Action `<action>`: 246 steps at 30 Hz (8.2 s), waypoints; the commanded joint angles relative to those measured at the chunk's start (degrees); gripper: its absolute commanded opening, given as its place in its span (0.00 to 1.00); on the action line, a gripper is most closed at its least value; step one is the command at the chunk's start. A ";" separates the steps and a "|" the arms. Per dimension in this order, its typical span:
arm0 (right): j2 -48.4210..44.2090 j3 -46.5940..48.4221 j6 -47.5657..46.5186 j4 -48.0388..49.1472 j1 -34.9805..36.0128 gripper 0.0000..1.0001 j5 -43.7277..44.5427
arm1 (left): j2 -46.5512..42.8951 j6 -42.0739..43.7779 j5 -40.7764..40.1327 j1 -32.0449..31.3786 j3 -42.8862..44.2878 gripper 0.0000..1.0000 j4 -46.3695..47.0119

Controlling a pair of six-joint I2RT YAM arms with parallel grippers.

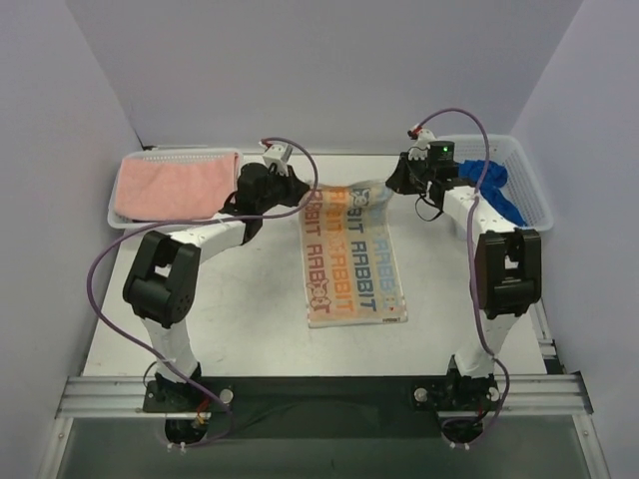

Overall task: Fold and stack the towels
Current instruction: Fold the towel

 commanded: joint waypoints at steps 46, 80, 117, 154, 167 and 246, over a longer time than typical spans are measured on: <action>-17.84 -41.53 27.16 -6.74 0.33 0.00 3.61 | -7.73 -18.94 7.79 -2.07 -27.58 0.00 -11.40; -36.54 -50.66 20.30 -13.24 7.36 0.35 2.63 | -31.00 -18.06 13.51 -3.04 -38.72 0.72 -18.08; -4.65 -14.99 -7.82 -22.47 21.34 0.64 -9.75 | -74.51 1.02 -10.56 -0.05 -41.01 0.93 -43.23; -11.94 -20.26 -6.33 -30.38 36.44 0.60 -10.55 | -78.65 1.63 -18.31 0.04 -41.54 0.97 -42.09; -23.88 -23.15 5.17 -31.26 34.27 0.50 10.63 | -69.97 -4.95 -11.03 -1.19 -39.53 0.93 -40.95; 4.59 -33.26 36.91 31.06 2.70 0.21 -8.26 | -2.27 -17.97 -2.05 3.64 -22.73 0.26 -10.71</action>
